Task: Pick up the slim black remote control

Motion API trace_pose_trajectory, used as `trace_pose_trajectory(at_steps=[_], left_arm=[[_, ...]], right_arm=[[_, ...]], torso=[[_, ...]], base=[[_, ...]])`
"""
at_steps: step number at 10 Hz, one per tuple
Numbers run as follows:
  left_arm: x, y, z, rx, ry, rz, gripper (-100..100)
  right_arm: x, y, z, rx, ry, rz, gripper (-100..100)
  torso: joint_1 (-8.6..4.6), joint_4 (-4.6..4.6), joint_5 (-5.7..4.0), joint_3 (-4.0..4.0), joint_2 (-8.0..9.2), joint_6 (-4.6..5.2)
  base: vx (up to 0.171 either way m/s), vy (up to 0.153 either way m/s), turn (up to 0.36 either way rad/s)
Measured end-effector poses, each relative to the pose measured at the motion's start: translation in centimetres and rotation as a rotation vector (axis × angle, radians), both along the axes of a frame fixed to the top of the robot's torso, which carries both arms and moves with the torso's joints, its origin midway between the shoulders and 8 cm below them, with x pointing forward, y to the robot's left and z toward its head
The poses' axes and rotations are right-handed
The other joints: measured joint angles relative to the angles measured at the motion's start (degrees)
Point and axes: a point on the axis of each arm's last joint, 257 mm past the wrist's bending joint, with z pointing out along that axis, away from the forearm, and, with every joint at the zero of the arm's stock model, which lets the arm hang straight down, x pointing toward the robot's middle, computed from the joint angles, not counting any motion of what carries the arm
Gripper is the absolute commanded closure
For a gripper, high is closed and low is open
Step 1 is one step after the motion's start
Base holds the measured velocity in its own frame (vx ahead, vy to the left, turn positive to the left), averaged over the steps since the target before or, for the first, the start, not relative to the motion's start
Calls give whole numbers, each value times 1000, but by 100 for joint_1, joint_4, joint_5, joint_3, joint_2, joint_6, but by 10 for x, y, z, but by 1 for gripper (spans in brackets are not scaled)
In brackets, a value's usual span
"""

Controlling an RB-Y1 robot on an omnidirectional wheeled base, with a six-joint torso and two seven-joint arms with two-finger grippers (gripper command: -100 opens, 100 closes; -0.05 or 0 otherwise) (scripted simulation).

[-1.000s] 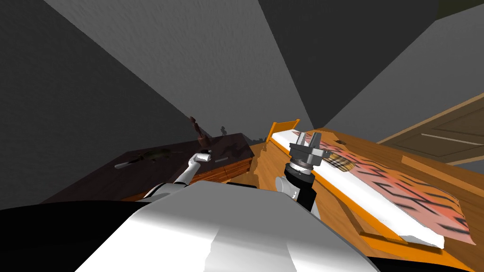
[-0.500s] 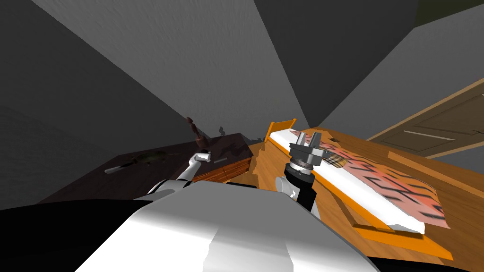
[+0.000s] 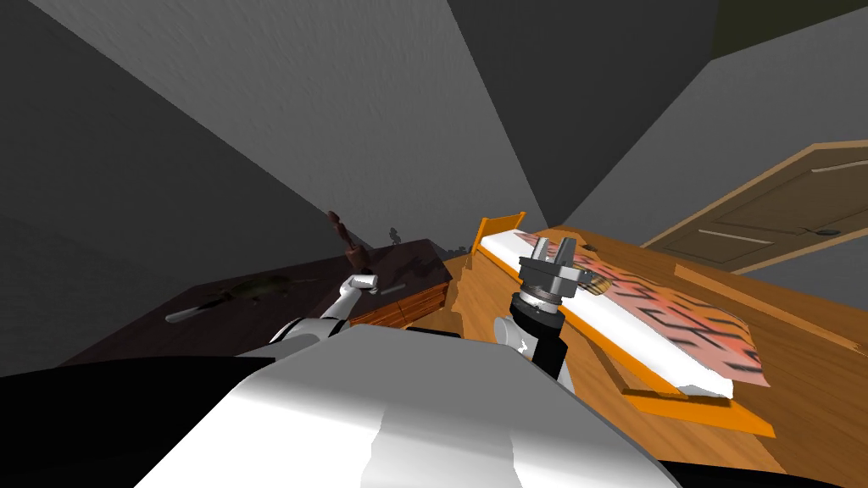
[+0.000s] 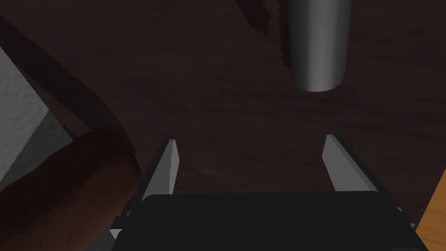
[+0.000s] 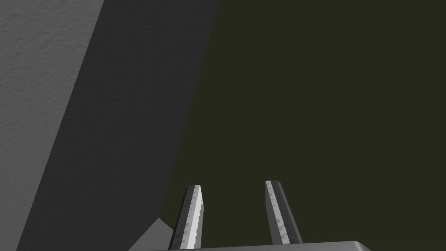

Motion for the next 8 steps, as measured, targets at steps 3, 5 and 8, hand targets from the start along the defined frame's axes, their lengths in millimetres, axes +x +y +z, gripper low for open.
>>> trace_pose_trajectory(at_steps=[3, 5, 8], left_arm=[[-13, -3, -16, -40, 61, 40, -100], [-25, -11, -26, -83, 112, 76, -100], [-37, -19, -35, -125, 163, 109, -100]], right_arm=[[0, 0, 0, 0, 0, 0, 0], [0, 0, 0, 0, 0, 0, 0], [0, 0, 0, 0, 0, 0, 0]], torso=[[0, -1, 0, -1, -1, -3], [-1, -1, 0, -3, -4, 0], [0, -1, 0, -1, -2, -4]], base=[[13, 3, -85], [20, 4, -106], [16, 4, -78]])
